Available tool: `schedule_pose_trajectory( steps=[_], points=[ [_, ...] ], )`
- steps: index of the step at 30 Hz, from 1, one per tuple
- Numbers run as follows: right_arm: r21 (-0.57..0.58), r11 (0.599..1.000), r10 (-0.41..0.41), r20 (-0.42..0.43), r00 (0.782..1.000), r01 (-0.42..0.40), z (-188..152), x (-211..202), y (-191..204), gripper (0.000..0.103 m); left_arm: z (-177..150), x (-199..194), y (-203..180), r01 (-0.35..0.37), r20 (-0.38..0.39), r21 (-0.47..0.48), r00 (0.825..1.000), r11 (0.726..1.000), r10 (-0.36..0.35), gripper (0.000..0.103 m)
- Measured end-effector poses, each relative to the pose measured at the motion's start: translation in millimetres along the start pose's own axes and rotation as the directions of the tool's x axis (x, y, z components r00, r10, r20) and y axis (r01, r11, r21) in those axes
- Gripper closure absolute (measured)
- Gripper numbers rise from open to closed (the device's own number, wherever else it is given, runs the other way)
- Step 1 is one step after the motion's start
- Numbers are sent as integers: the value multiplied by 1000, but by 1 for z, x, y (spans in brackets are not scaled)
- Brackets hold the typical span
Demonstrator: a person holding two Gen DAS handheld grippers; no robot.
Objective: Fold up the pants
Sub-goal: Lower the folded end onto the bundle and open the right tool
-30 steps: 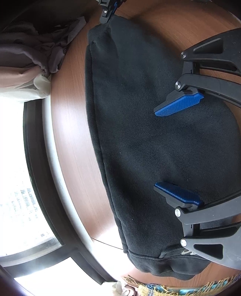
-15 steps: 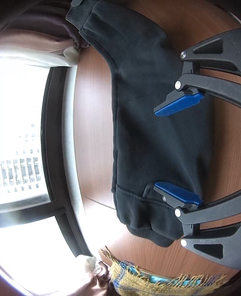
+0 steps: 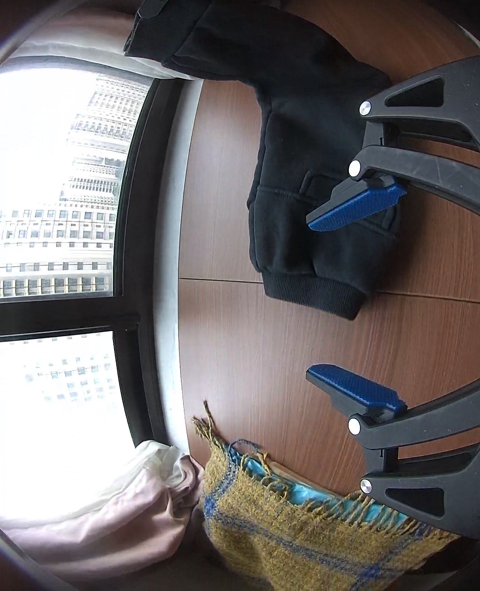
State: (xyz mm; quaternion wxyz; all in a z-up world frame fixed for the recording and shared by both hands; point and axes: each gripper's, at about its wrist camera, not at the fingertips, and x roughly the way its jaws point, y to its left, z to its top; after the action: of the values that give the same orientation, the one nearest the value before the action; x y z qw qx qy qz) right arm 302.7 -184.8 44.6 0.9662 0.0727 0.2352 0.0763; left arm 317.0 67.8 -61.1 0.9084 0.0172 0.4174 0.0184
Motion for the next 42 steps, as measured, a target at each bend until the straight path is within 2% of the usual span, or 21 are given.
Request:
schedule_pose_trajectory(
  steps=[8, 15, 21, 27, 31, 33, 34, 38, 40, 42],
  points=[
    [-81, 995, 59, -66, 996, -65, -20, 35, 76, 90, -9, 20, 57, 10, -46, -11, 999, 1000, -11, 28],
    [-134, 987, 59, -180, 982, -84, -57, 70, 123, 90, -15, 44, 86, 40, -88, -12, 995, 999, -41, 28],
    [-248, 962, 59, -202, 978, -109, -80, 78, 166, 90, -17, 58, 102, 52, -109, 0, 993, 999, -52, 28],
    [-293, 940, 81, -305, 949, -175, -112, 104, 195, 90, -22, 71, 119, 25, -135, 0, 990, 1000, -24, 28],
    [-291, 928, 113, -380, 918, -235, -133, 119, 208, 90, -23, 75, 128, 12, -143, 1, 990, 1000, -12, 28],
    [-300, 912, 133, -430, 893, -281, -142, 124, 218, 90, -22, 74, 128, 9, -137, 9, 991, 1000, -7, 28],
    [-311, 909, 124, -436, 891, -279, -145, 123, 221, 90, -21, 73, 128, 12, -130, 13, 991, 1000, -10, 28],
    [-300, 922, 116, -392, 912, -246, -139, 94, 213, 89, -15, 61, 116, 75, -82, 48, 994, 996, -71, 28],
    [-269, 943, 89, -363, 928, -195, -132, 78, 196, 83, -10, 55, 105, 128, -59, 76, 991, 989, -123, 28],
    [-236, 966, 23, -315, 949, -102, -125, 62, 175, 67, -5, 51, 94, 178, -53, 92, 983, 980, -174, 28]
  ],
)
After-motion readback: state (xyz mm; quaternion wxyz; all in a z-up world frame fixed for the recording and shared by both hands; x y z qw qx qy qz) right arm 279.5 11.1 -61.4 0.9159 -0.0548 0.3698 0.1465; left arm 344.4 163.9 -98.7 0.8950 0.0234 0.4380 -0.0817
